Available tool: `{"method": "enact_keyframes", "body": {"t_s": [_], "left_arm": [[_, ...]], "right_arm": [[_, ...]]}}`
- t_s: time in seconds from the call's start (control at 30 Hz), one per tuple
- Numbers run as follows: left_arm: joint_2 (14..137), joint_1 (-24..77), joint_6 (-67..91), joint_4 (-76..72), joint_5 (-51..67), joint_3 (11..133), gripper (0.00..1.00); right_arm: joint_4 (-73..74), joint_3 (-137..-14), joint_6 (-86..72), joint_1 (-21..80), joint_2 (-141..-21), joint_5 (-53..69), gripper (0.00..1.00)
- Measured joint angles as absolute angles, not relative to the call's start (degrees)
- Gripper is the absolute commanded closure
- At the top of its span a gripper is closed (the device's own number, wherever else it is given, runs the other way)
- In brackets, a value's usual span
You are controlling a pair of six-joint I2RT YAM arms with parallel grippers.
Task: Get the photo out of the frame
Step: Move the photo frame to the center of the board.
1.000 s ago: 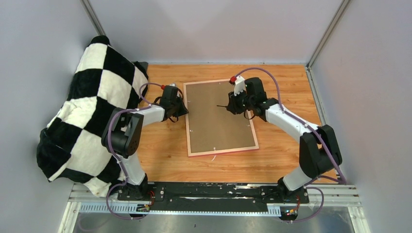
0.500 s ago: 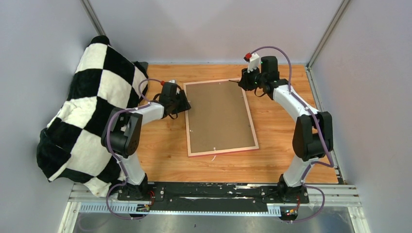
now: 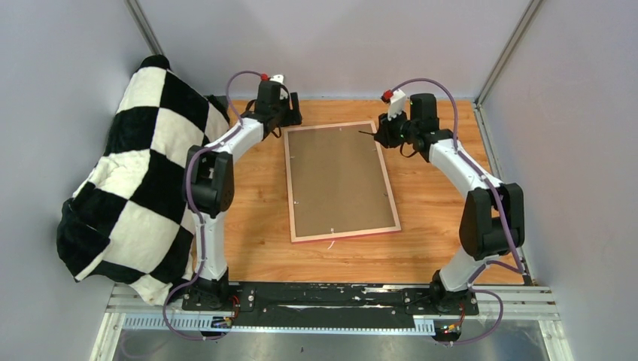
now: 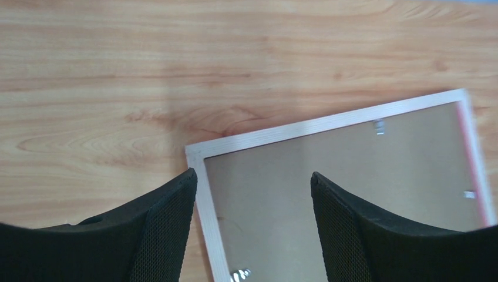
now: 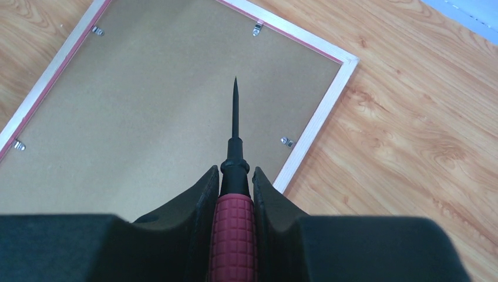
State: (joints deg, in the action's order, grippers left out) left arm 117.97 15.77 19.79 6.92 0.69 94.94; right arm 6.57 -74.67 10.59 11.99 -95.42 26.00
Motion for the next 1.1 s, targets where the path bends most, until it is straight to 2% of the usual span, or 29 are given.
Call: {"method": "enact_keyframes", "body": {"t_s": [0.23, 0.43, 0.67, 0.83, 1.1], "left_arm": [[128.42, 15.66, 17.37, 13.37, -3.36, 99.72, 0.33], [129.40, 15.49, 16.36, 15.40, -5.61, 100.09, 0.45], [131.11, 15.49, 16.40, 14.90, -3.36, 101.43, 0.69], [131.81, 15.22, 16.16, 13.47, -0.73, 101.91, 0.82], [133.51, 15.33, 14.72, 12.27, 3.81, 103.94, 0.89]], "right_arm": [[7.20, -70.06, 13.41, 11.09, -88.51, 28.56, 1.00], [6.02, -66.32, 14.48, 11.07, -83.81, 30.98, 1.00], [4.93, -63.57, 14.70, 11.07, -83.90, 32.18, 1.00], [3.09, -63.11, 15.03, 11.07, -83.92, 32.64, 1.00], [0.89, -61.69, 15.40, 11.07, -84.34, 33.10, 1.00]]}}
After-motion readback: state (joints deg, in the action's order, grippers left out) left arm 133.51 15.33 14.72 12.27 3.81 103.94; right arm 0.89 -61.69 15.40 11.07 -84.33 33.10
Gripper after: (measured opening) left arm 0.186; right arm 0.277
